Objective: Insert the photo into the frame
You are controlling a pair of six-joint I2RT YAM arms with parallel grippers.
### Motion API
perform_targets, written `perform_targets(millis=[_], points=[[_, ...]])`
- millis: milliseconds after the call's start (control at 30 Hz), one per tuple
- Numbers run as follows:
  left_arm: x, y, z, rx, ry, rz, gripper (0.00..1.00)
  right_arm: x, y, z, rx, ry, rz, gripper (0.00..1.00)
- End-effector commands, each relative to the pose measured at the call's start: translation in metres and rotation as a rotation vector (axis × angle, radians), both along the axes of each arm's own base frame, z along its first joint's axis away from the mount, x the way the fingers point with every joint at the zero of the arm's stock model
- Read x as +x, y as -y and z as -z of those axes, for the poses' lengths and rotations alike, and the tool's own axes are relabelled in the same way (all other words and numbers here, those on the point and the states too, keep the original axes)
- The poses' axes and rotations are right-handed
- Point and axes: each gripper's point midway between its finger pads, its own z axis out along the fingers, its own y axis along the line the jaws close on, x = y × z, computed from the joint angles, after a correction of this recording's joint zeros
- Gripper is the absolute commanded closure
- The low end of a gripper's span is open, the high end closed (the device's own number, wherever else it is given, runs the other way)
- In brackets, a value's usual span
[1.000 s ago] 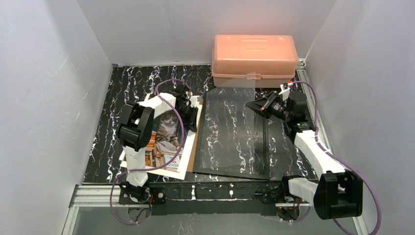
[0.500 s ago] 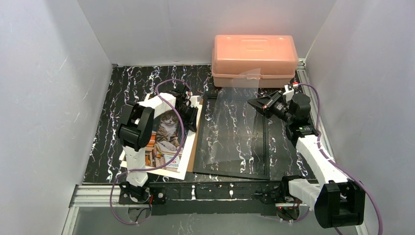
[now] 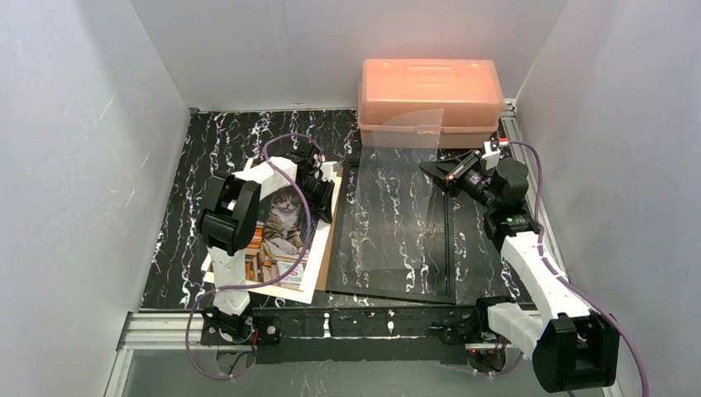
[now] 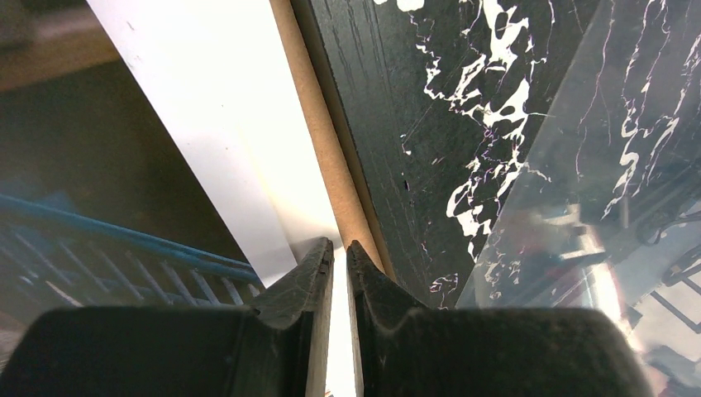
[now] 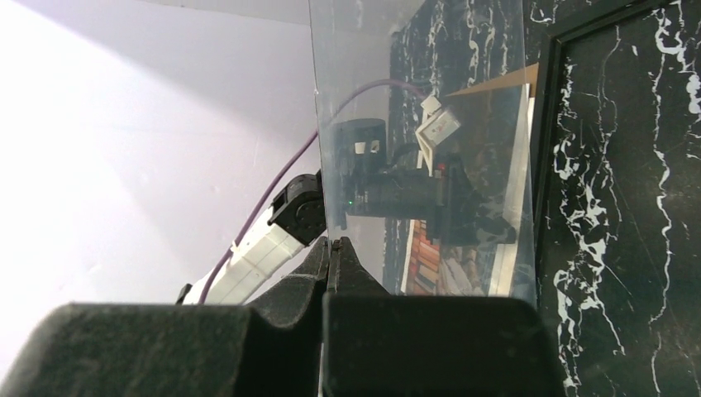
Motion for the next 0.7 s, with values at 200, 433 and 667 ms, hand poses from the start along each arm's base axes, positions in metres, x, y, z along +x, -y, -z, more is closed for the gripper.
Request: perform_targets(millis=[200, 433, 667], points=[[-0.010, 0.001, 0.006, 0.011, -0.038, 0.014, 0.91, -0.010, -0.002, -0.030, 0.083, 0.073, 0.005, 0.99], [-0.009, 0.000, 0.006, 0.004, -0.047, -0.003, 0.91, -0.016, -0.010, -0.034, 0.104, 0.069, -0.004, 0.99], [-0.007, -0.004, 0.006, -0.005, -0.062, -0.029, 0.92, -0.021, -0.027, -0.040, 0.120, 0.075, -0.039, 0.99]])
